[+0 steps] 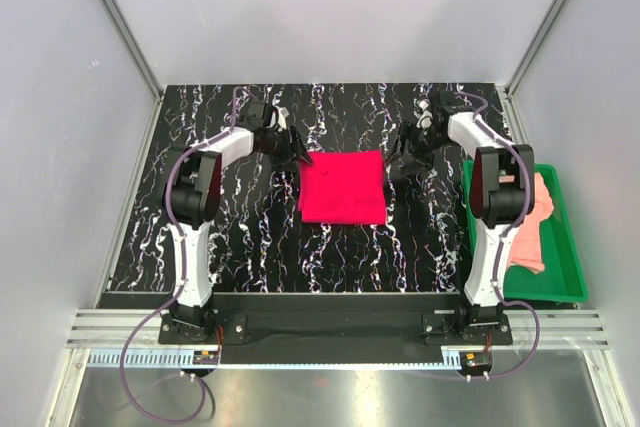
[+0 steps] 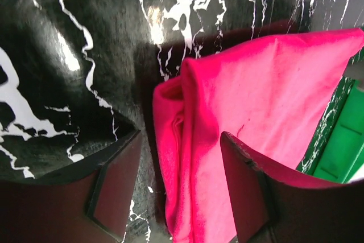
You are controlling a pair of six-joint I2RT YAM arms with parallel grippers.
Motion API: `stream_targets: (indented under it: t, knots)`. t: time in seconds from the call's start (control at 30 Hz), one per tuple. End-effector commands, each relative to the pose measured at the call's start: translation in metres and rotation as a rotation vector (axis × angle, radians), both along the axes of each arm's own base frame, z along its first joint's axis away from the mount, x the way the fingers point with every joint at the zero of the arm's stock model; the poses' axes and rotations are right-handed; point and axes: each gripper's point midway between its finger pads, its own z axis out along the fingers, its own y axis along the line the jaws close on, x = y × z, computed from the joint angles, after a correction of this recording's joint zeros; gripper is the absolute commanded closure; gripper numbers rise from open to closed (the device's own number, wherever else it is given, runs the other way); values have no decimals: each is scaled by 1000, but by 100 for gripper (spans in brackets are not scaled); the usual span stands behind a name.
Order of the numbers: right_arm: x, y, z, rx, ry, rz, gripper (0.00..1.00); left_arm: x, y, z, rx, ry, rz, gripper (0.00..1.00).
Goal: Fold and stack the t-shirts
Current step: Neatly place the folded tshirt to the corner
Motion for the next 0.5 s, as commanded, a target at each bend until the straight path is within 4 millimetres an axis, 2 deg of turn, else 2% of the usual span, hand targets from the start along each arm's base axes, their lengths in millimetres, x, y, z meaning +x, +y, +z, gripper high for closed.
stream_targets:
  t: [0.0, 0.1, 0.13, 0.17, 0.33, 0.47]
  knots:
    - [-5, -7, 47, -45, -98, -9, 25, 7, 0, -5, 28, -17, -26, 37]
    - [-9, 5, 51, 34, -107, 22, 25, 3, -4, -9, 10, 4, -32, 38]
    - [-4, 9, 50, 61, -120, 28, 25, 4, -5, -8, 5, 4, -26, 38]
    - [-2, 14, 42, 86, -107, 42, 25, 5, -5, -7, 3, 2, -25, 38]
    - [20, 33, 34, 156, -150, 87, 28, 6, -6, -3, -1, 0, -30, 39]
    - [26, 44, 18, 165, -124, 101, 29, 4, -11, -6, -29, 16, -37, 41]
